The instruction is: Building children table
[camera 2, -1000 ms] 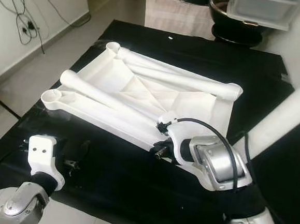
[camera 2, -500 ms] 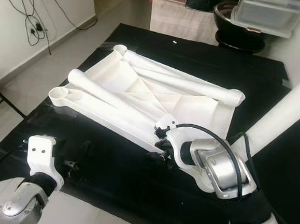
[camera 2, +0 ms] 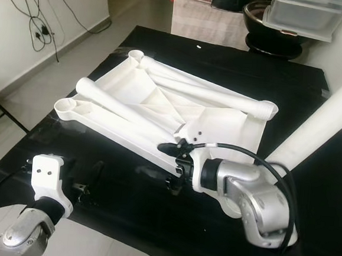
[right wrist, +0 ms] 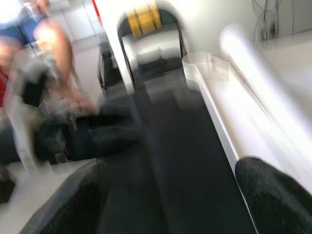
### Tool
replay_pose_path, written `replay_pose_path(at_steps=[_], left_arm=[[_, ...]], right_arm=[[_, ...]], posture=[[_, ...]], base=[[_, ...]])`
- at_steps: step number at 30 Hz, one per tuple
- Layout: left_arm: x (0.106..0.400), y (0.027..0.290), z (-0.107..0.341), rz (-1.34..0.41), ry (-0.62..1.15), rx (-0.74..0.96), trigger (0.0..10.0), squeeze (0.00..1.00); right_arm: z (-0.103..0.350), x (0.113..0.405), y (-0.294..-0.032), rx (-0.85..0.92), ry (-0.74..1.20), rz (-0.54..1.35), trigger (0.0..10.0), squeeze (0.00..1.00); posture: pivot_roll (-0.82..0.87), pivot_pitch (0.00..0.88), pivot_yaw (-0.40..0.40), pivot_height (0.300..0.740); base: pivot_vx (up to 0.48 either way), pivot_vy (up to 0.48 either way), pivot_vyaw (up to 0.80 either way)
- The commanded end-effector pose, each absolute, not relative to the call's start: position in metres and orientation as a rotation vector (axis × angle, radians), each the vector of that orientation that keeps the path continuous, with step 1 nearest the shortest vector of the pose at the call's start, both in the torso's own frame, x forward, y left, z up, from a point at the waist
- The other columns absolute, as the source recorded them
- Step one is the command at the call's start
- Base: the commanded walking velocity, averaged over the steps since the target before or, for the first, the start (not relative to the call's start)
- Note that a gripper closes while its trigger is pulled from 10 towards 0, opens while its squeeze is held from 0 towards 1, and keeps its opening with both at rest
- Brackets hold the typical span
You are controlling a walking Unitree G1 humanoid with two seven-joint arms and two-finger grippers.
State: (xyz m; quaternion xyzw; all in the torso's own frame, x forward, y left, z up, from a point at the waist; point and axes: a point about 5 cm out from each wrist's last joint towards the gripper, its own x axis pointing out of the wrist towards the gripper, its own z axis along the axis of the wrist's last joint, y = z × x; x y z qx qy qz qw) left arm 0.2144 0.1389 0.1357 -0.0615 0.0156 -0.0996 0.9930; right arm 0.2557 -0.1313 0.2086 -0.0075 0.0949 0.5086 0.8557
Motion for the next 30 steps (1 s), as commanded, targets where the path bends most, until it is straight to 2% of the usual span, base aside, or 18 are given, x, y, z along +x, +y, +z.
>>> replay_pose_path(at_steps=[1,4,7,10,12,15,19,30], left_arm=[[0.215,0.143,0.131,-0.194,0.067,-0.101,10.0,0.0],[0.217,0.144,0.131,-0.193,0.071,-0.075,10.0,0.0],[0.218,0.145,0.131,-0.196,0.069,-0.067,10.0,0.0],[0.22,0.145,0.132,-0.2,0.062,-0.051,10.0,0.0],[0.221,0.145,0.132,-0.201,0.061,-0.05,10.0,0.0],[0.223,0.146,0.134,-0.198,0.048,-0.041,10.0,0.0],[0.227,0.151,0.136,-0.182,0.023,-0.005,10.0,0.0],[0.232,0.161,0.13,-0.089,0.022,0.087,10.0,0.0]], right_arm=[[0.216,0.251,-0.13,-0.03,0.081,1.042,10.0,0.0],[0.216,0.245,-0.122,-0.041,-0.035,1.012,10.0,0.0],[0.212,0.244,-0.119,-0.021,-0.032,1.003,10.0,0.0],[0.199,0.246,-0.114,0.106,0.024,0.983,10.0,0.0],[0.198,0.246,-0.113,0.124,0.028,0.972,10.0,0.0],[0.191,0.252,-0.117,0.179,0.072,0.883,10.0,0.0],[0.184,0.259,-0.121,0.301,0.099,0.799,10.0,0.0],[0.173,0.261,-0.131,0.269,0.125,0.74,10.0,0.0]], posture=[[-0.04,0.104,-0.013,0.74],[-0.04,0.095,-0.007,0.74],[-0.04,0.092,-0.006,0.74],[-0.04,0.08,0.001,0.74],[-0.04,0.08,0.001,0.74],[-0.04,0.074,0.004,0.74],[-0.04,0.067,0.015,0.74],[-0.05,0.051,0.013,0.74]], base=[[0.0,0.48,0.0],[0.0,0.48,0.0],[0.0,0.48,0.0],[0.0,0.48,0.0],[0.0,0.48,0.0],[0.0,0.48,0.0],[0.0,0.0,-0.8],[0.0,0.0,-0.8]])
